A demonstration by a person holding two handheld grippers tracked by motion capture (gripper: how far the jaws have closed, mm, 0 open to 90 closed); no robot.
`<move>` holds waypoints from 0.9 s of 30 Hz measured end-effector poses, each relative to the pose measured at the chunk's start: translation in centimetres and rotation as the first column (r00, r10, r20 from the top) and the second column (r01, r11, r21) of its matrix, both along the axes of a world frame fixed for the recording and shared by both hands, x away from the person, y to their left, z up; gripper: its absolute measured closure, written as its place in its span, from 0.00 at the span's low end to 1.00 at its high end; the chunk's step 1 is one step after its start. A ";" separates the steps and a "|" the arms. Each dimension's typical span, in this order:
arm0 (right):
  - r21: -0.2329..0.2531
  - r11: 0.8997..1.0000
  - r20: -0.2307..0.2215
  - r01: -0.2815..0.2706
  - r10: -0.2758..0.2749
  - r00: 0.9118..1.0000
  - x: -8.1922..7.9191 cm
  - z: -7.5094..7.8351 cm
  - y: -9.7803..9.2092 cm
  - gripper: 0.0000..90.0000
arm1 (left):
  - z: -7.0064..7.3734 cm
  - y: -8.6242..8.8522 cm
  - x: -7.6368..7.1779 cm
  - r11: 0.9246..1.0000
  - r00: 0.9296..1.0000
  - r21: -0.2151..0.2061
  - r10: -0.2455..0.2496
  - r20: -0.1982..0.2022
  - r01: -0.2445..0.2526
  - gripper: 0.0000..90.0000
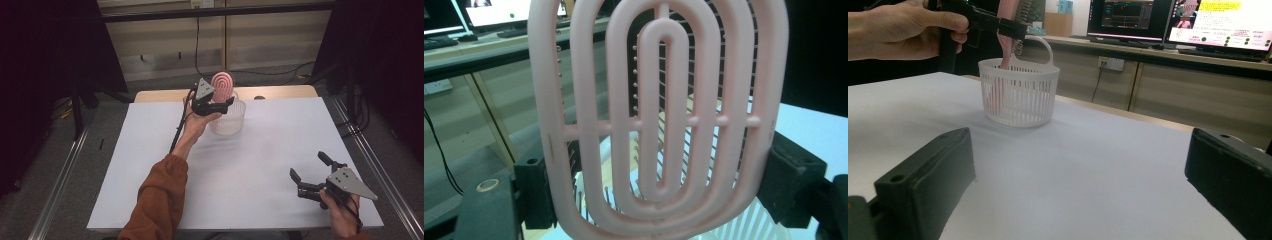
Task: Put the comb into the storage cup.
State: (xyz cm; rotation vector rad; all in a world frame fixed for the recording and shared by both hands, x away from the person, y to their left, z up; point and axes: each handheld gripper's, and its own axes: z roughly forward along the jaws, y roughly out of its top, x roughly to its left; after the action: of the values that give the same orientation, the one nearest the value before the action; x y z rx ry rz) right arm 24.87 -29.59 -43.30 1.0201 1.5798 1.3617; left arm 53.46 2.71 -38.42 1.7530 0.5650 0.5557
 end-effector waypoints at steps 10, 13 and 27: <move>-0.001 1.000 0.001 0.000 0.000 1.000 0.0 0.0 0.0 0.00 | -0.3 -0.1 -0.1 1.000 1.000 0.000 0.002 -0.006 -0.002 0.22; -0.002 1.000 0.000 0.000 0.000 1.000 0.0 0.0 0.0 0.00 | -0.4 -0.3 -0.1 1.000 1.000 -0.003 0.002 -0.010 -0.002 0.22; 0.000 1.000 -0.001 -0.006 0.006 1.000 0.0 0.0 0.0 0.00 | -0.6 -0.8 -0.3 0.999 0.999 -0.050 -0.015 -0.036 0.013 0.20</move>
State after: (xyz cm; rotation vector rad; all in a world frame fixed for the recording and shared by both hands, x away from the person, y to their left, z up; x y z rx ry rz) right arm 24.85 -29.57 -43.30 1.0170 1.5847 1.3647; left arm 53.20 1.91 -38.98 1.7217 0.5867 0.4972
